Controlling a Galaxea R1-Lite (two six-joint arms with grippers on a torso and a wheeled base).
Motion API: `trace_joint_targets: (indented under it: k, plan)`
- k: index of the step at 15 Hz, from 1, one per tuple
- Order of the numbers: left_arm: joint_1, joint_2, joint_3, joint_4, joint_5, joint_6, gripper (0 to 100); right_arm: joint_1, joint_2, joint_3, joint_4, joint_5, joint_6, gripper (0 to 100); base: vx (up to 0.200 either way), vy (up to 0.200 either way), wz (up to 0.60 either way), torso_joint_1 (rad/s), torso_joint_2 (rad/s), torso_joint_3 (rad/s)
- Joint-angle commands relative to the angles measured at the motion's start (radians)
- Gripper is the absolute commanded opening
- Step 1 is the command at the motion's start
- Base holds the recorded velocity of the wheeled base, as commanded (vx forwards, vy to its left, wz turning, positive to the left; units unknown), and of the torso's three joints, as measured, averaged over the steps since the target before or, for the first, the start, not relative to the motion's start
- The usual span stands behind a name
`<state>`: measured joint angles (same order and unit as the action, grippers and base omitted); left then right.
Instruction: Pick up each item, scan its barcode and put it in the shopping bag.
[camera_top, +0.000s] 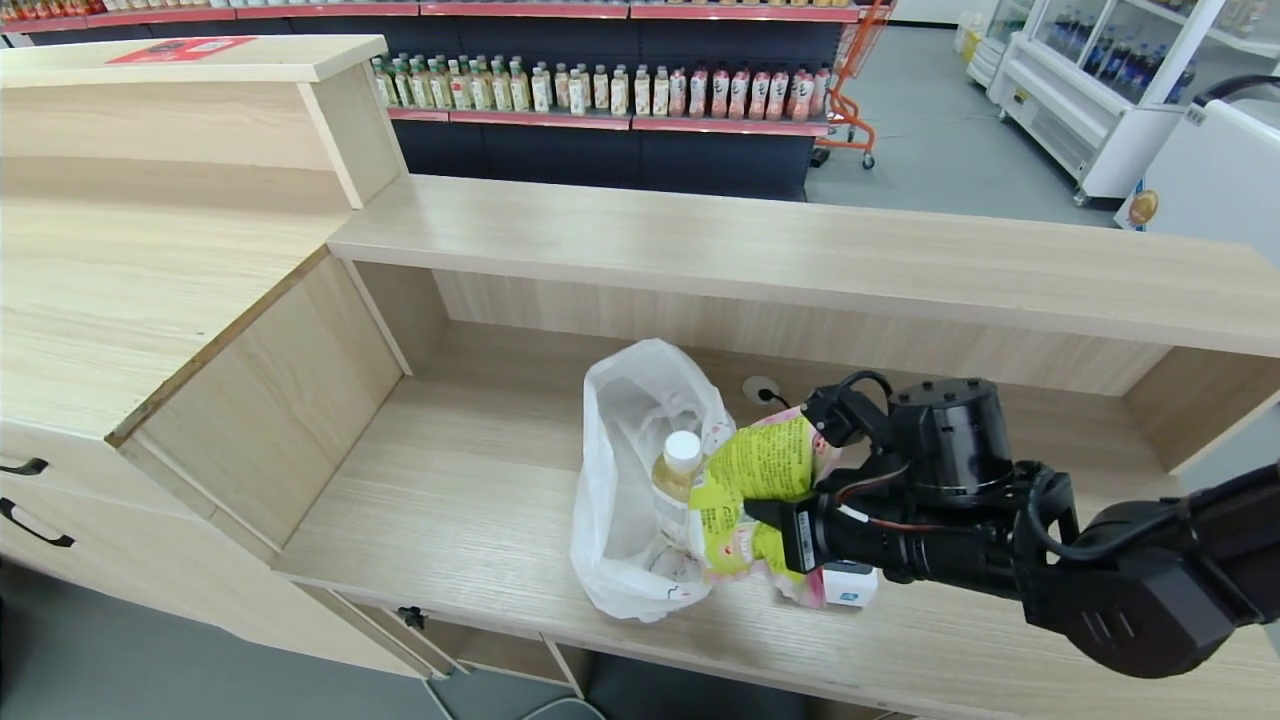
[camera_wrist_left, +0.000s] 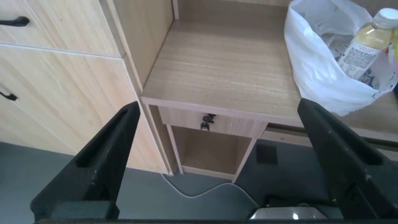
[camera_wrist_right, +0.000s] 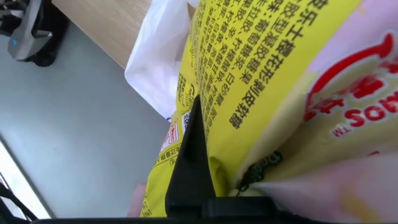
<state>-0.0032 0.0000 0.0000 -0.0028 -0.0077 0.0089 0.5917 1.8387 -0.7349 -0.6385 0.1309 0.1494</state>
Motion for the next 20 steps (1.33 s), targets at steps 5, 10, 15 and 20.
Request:
trace_joint_targets:
  k: [5,10,15,20]
  plan:
    - [0.000,0.000,0.000,0.000,0.000,0.002,100,0.013,0.105,0.003,-0.029,-0.005,-0.004,0,0.000,0.000,0.00,0.000,0.00,0.000]
    - [0.000,0.000,0.000,0.000,0.000,0.008,100,0.007,0.094,-0.003,-0.032,-0.019,-0.001,0,0.000,0.000,0.00,0.000,0.00,0.000]
    - [0.000,0.000,0.000,0.000,0.000,0.005,100,-0.075,0.016,-0.057,-0.063,-0.020,-0.060,0,0.000,0.000,0.00,0.000,0.00,0.000]
    - [0.000,0.000,0.000,0.000,0.000,0.005,100,-0.150,-0.016,-0.100,-0.067,-0.013,-0.120,0,0.080,0.000,0.00,0.000,0.00,0.001]
